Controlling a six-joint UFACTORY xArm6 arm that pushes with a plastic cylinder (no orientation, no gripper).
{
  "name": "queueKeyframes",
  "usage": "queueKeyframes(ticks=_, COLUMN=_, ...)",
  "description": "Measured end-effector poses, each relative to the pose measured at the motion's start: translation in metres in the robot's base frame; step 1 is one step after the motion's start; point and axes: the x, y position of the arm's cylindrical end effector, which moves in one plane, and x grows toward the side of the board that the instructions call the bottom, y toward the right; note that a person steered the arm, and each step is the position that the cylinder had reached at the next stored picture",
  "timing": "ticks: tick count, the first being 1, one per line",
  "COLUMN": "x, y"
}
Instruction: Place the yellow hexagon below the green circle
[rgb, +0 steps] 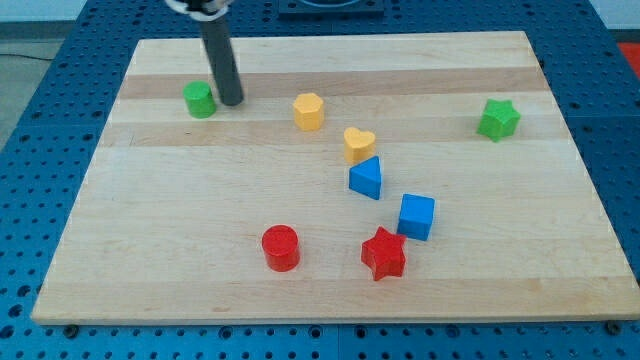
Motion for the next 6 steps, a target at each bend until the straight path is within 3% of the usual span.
queueKeyframes(ticks=1, x=-0.002, y=0.078)
queueKeyframes(ticks=2, x=0.010, y=0.120)
queueKeyframes(ticks=5, x=0.070, y=-0.015)
queueKeyframes(ticks=6, x=0.076, y=0.013)
